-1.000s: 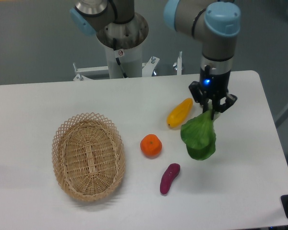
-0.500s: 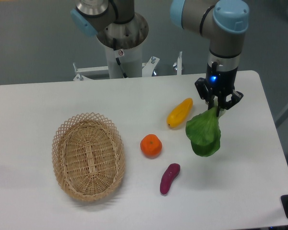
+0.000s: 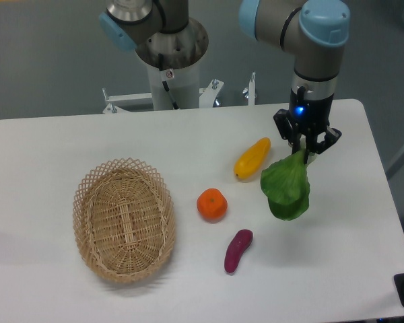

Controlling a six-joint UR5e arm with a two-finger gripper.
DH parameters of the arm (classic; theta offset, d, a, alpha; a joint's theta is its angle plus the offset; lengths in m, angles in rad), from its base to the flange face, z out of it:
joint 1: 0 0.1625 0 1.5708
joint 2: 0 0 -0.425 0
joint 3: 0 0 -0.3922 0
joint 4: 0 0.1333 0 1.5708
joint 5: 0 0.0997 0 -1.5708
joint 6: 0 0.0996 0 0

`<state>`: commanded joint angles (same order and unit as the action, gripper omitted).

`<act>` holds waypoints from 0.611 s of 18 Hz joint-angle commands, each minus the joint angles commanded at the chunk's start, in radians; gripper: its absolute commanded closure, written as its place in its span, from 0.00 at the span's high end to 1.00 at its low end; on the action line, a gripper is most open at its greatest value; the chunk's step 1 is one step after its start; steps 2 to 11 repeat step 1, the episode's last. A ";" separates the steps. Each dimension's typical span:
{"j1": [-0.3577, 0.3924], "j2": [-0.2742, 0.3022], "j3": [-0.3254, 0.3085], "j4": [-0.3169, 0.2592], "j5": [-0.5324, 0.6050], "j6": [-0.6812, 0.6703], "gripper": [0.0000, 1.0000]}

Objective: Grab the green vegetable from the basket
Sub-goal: 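Hold the bok choy raised above the table beside the yellow toy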

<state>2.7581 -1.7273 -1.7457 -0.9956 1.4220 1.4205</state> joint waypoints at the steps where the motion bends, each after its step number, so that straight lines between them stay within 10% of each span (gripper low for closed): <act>1: 0.000 0.000 0.000 0.000 -0.002 0.000 0.32; 11: 0.000 0.000 0.000 0.000 -0.002 0.000 0.32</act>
